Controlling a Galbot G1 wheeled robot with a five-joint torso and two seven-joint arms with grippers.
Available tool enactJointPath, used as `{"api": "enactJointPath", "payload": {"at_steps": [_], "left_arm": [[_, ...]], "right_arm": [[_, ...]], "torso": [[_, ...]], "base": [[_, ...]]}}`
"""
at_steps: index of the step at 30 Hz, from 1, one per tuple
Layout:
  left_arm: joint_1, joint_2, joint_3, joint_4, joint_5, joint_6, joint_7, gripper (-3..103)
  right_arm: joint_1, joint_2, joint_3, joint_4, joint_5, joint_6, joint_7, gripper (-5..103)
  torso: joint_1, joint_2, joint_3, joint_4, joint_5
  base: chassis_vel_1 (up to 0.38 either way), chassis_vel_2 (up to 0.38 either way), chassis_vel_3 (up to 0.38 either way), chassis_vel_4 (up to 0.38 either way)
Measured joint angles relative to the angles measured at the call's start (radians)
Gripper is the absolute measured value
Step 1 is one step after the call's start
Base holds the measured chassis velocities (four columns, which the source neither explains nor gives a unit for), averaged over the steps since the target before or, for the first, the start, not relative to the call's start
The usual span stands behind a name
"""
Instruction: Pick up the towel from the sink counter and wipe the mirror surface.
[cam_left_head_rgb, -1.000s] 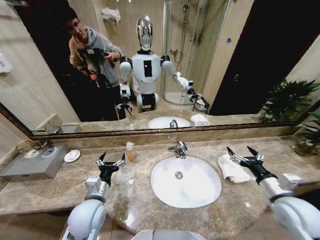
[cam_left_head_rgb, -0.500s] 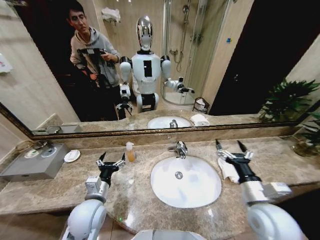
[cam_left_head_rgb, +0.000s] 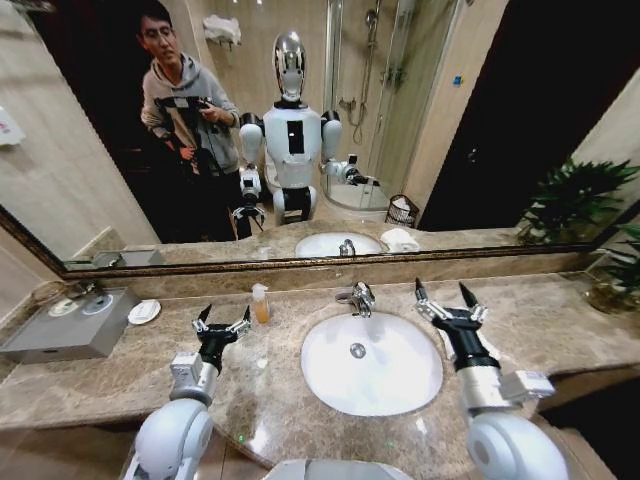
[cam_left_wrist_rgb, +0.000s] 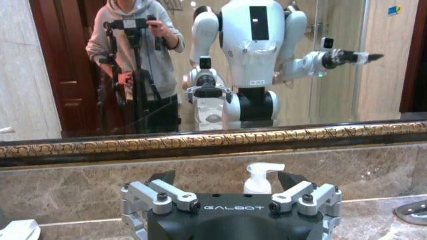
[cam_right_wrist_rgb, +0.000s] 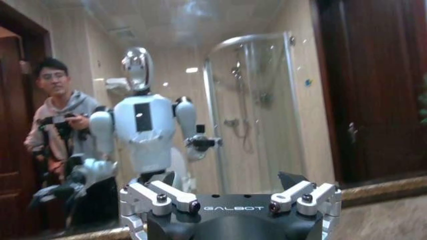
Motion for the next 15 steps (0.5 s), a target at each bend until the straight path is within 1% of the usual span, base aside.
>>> {"api": "enactJointPath", "payload": {"at_steps": [6, 15], "left_arm": [[0.000, 0.000, 0.000, 0.000, 0.000, 0.000, 0.000, 100], [0.000, 0.000, 0.000, 0.000, 0.000, 0.000, 0.000, 100]], "right_arm": [[-0.025, 0.014, -0.020, -0.021, -0.041, 0.042, -0.044, 100], [-0.036, 0.046, -0.056, -0.017, -0.081, 0.069, -0.039, 100]], "torso": [[0.000, 0.000, 0.000, 0.0000, 0.0000], [0.000, 0.000, 0.000, 0.0000, 0.0000]], "base": [[0.000, 0.000, 0.000, 0.000], [0.000, 0.000, 0.000, 0.000]]}}
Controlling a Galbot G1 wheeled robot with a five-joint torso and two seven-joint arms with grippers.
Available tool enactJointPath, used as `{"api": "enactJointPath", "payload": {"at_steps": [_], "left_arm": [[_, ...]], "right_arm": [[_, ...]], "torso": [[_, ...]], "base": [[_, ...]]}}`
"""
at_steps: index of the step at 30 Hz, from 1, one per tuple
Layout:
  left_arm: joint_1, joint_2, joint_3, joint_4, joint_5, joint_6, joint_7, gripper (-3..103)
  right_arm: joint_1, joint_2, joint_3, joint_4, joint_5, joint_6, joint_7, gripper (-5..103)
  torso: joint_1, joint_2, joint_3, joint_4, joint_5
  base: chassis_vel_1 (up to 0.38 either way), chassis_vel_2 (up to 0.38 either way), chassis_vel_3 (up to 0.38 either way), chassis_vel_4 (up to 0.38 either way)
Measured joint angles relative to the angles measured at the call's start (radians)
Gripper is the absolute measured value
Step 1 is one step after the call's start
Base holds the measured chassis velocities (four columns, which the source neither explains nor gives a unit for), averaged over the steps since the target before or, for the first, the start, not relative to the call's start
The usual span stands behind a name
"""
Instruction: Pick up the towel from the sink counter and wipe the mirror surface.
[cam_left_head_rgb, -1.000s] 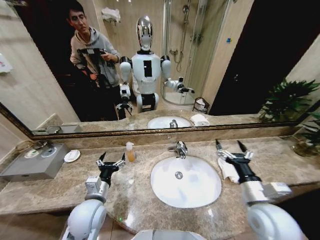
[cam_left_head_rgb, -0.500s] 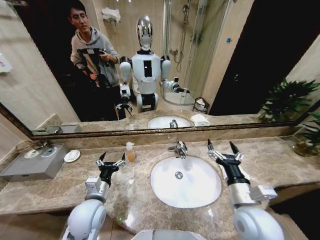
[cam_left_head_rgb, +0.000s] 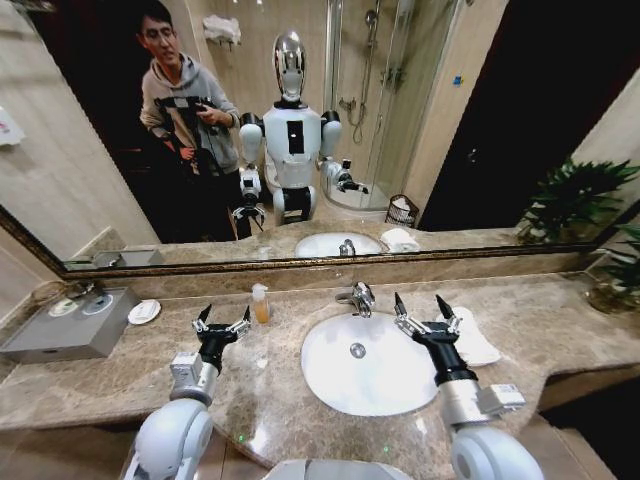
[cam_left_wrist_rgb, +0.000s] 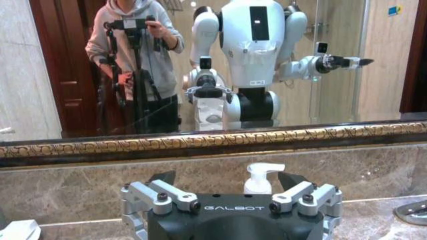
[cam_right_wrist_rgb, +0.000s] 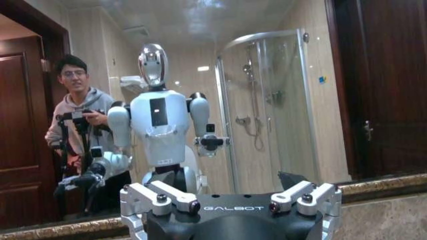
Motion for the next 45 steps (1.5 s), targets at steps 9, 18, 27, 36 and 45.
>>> {"api": "enactJointPath", "payload": {"at_steps": [9, 18, 27, 36, 45], "left_arm": [[0.000, 0.000, 0.000, 0.000, 0.000, 0.000, 0.000, 100], [0.000, 0.000, 0.000, 0.000, 0.000, 0.000, 0.000, 100], [0.000, 0.000, 0.000, 0.000, 0.000, 0.000, 0.000, 100], [0.000, 0.000, 0.000, 0.000, 0.000, 0.000, 0.000, 100], [0.000, 0.000, 0.000, 0.000, 0.000, 0.000, 0.000, 100]], "right_arm": [[-0.001, 0.001, -0.002, 0.001, -0.002, 0.003, 0.005, 100], [0.000, 0.000, -0.001, 0.001, -0.001, 0.003, 0.006, 100], [0.000, -0.001, 0.000, 0.001, 0.000, 0.003, 0.006, 100], [0.000, -0.001, 0.000, 0.002, 0.001, 0.003, 0.007, 100], [0.000, -0.001, 0.001, 0.001, 0.001, 0.003, 0.006, 100]], "torso": [[0.000, 0.000, 0.000, 0.0000, 0.0001], [0.000, 0.000, 0.000, 0.0000, 0.0001], [0.000, 0.000, 0.000, 0.0001, -0.0001], [0.000, 0.000, 0.000, -0.0001, 0.0000], [0.000, 0.000, 0.000, 0.0004, 0.0002]], "base": [[0.000, 0.000, 0.000, 0.000], [0.000, 0.000, 0.000, 0.000], [-0.057, -0.073, 0.064, 0.086], [-0.225, -0.211, 0.206, 0.221], [-0.300, -0.295, 0.302, 0.296]]}}
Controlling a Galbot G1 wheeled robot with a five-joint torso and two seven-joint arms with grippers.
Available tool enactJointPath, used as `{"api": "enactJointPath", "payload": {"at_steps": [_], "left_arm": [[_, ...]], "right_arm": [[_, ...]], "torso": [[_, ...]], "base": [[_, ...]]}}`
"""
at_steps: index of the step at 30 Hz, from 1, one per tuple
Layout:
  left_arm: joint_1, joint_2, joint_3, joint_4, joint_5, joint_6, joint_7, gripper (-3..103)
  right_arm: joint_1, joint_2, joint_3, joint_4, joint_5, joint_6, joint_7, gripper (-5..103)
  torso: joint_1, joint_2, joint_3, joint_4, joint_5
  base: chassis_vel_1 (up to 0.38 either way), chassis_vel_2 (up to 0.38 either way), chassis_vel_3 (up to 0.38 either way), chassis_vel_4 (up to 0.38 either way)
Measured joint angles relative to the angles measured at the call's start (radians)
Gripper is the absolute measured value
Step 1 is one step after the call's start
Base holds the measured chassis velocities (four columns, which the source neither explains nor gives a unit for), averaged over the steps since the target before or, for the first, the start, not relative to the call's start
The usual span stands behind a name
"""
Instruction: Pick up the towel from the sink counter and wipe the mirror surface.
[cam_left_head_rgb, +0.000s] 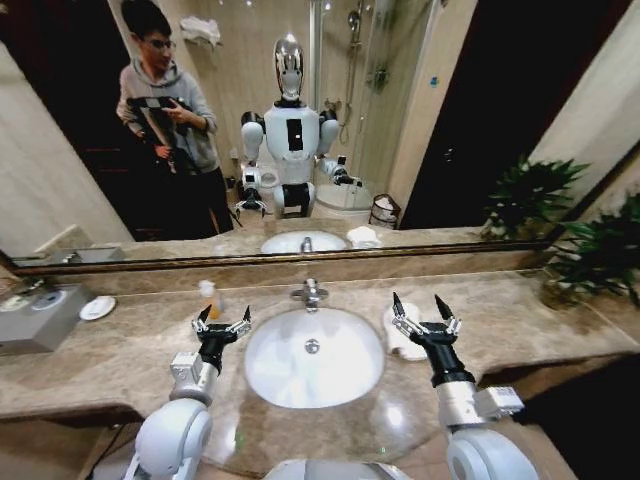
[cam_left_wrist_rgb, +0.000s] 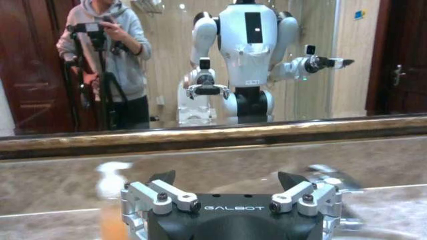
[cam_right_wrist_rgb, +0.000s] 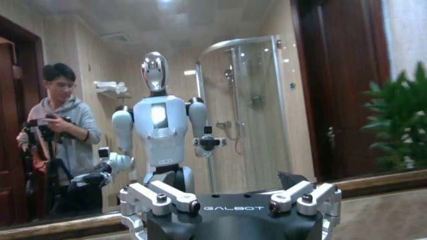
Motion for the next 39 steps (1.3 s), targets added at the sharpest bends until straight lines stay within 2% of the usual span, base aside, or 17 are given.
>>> {"api": "enactJointPath", "payload": {"at_steps": [2, 5, 7, 8, 10, 11, 13, 15, 26, 39], "left_arm": [[0.000, 0.000, 0.000, 0.000, 0.000, 0.000, 0.000, 100], [0.000, 0.000, 0.000, 0.000, 0.000, 0.000, 0.000, 100], [0.000, 0.000, 0.000, 0.000, 0.000, 0.000, 0.000, 100], [0.000, 0.000, 0.000, 0.000, 0.000, 0.000, 0.000, 100], [0.000, 0.000, 0.000, 0.000, 0.000, 0.000, 0.000, 100], [0.000, 0.000, 0.000, 0.000, 0.000, 0.000, 0.000, 100], [0.000, 0.000, 0.000, 0.000, 0.000, 0.000, 0.000, 100], [0.000, 0.000, 0.000, 0.000, 0.000, 0.000, 0.000, 100], [0.000, 0.000, 0.000, 0.000, 0.000, 0.000, 0.000, 100], [0.000, 0.000, 0.000, 0.000, 0.000, 0.000, 0.000, 100]], "right_arm": [[0.000, 0.000, 0.000, 0.000, 0.000, 0.000, 0.000, 100], [0.000, 0.000, 0.000, 0.000, 0.000, 0.000, 0.000, 100], [0.000, -0.001, 0.001, 0.000, 0.000, 0.000, 0.000, 100], [0.000, -0.001, 0.001, 0.000, 0.000, 0.000, 0.000, 100], [0.000, -0.001, 0.001, 0.000, 0.000, 0.000, 0.000, 100], [0.000, -0.001, 0.001, 0.000, 0.000, 0.000, 0.000, 100], [0.000, -0.001, 0.001, 0.000, 0.000, 0.000, 0.000, 100], [0.000, 0.000, 0.000, 0.000, 0.000, 0.000, 0.000, 100], [0.000, 0.000, 0.000, 0.000, 0.000, 0.000, 0.000, 100], [0.000, 0.000, 0.000, 0.000, 0.000, 0.000, 0.000, 100]], "torso": [[0.000, 0.000, 0.000, -0.0003, 0.0006], [0.000, 0.000, 0.000, -0.0008, -0.0006], [0.000, 0.000, 0.000, 0.0000, 0.0016], [0.000, 0.000, 0.000, -0.0010, 0.0004], [0.000, 0.000, 0.000, -0.0015, -0.0003], [0.000, 0.000, 0.000, -0.0005, 0.0005], [0.000, 0.000, 0.000, 0.0001, 0.0009], [0.000, 0.000, 0.000, -0.0002, -0.0010], [0.000, 0.000, 0.000, -0.0004, -0.0002], [0.000, 0.000, 0.000, -0.0003, -0.0002]], "base": [[-0.347, -0.347, 0.326, 0.356], [-0.358, -0.303, 0.317, 0.314], [-0.142, -0.243, 0.261, 0.262], [-0.008, -0.209, 0.146, 0.037], [-0.075, -0.210, 0.146, 0.037], [-0.141, -0.036, 0.069, 0.060], [0.000, 0.000, 0.000, 0.000], [0.020, 0.033, -0.026, -0.001], [0.048, 0.040, -0.047, -0.034], [0.060, -0.083, -0.060, 0.083]]}}
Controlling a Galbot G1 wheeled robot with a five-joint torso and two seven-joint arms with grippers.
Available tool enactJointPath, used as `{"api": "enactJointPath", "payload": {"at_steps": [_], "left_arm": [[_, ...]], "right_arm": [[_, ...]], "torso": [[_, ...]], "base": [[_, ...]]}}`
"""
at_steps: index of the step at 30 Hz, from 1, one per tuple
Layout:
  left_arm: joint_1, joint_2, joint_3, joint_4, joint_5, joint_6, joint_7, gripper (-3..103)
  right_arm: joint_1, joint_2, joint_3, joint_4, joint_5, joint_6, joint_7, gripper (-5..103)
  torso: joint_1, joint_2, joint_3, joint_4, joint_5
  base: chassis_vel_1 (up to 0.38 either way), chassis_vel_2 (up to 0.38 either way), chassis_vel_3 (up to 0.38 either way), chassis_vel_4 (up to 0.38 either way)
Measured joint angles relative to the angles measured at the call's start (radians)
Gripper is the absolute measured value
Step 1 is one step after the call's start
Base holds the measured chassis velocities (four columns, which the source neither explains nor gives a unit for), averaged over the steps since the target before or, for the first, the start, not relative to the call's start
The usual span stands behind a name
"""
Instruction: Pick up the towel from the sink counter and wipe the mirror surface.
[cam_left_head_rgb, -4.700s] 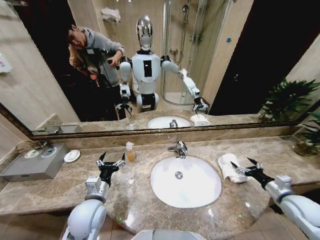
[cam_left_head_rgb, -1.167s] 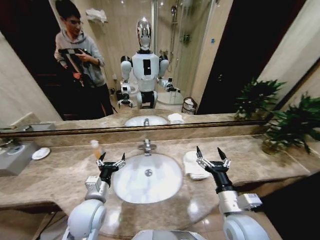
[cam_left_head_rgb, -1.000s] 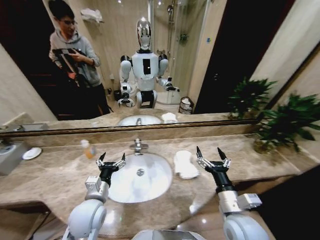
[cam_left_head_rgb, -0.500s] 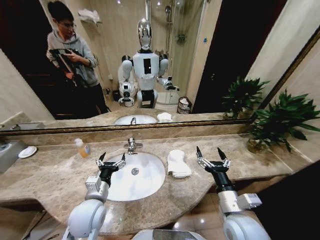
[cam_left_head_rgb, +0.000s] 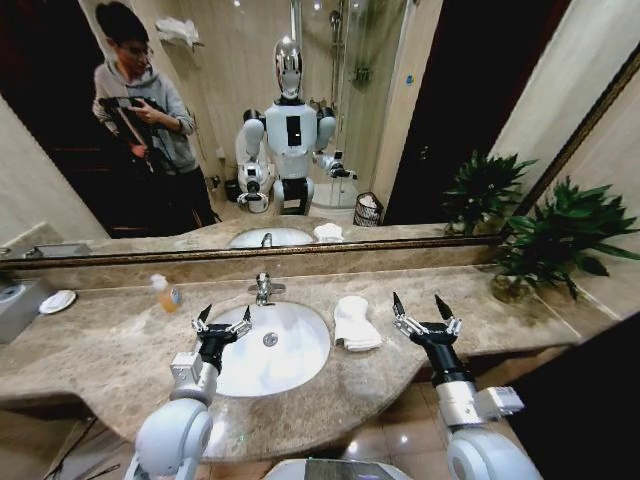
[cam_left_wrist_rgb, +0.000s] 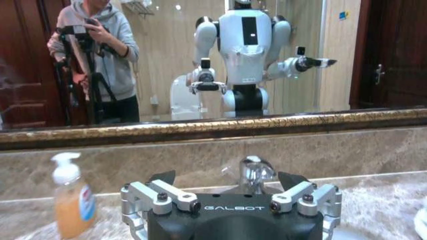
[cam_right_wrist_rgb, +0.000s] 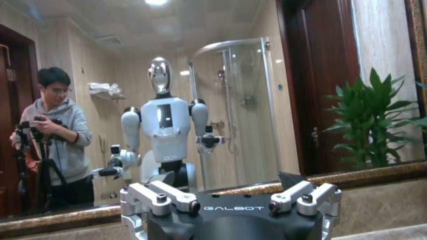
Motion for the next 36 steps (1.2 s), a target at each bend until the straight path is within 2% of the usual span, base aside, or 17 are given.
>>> {"api": "enactJointPath", "payload": {"at_steps": [8, 10, 13, 18, 36], "left_arm": [[0.000, 0.000, 0.000, 0.000, 0.000, 0.000, 0.000, 100], [0.000, 0.000, 0.000, 0.000, 0.000, 0.000, 0.000, 100], [0.000, 0.000, 0.000, 0.000, 0.000, 0.000, 0.000, 100], [0.000, 0.000, 0.000, 0.000, 0.000, 0.000, 0.000, 100], [0.000, 0.000, 0.000, 0.000, 0.000, 0.000, 0.000, 100]], "right_arm": [[-0.001, 0.000, 0.000, 0.000, 0.000, 0.000, 0.000, 100], [-0.001, 0.000, 0.000, 0.000, 0.000, 0.000, 0.000, 100], [-0.001, 0.000, 0.000, 0.000, 0.000, 0.000, 0.000, 100], [0.000, 0.000, 0.000, 0.000, 0.000, 0.000, 0.000, 100], [0.000, 0.000, 0.000, 0.000, 0.000, 0.000, 0.000, 100]], "torso": [[-0.001, 0.001, -0.001, -0.0005, 0.0002], [-0.002, 0.001, -0.001, 0.0003, -0.0002], [-0.001, 0.001, 0.000, -0.0004, 0.0005], [0.001, 0.000, 0.000, 0.0001, 0.0003], [0.000, 0.000, 0.000, -0.0001, 0.0001]], "base": [[0.177, -0.156, -0.216, 0.178], [0.068, -0.040, -0.075, 0.086], [0.027, -0.012, -0.026, 0.042], [-0.072, 0.009, 0.066, -0.023], [-0.007, 0.005, 0.005, -0.005]]}}
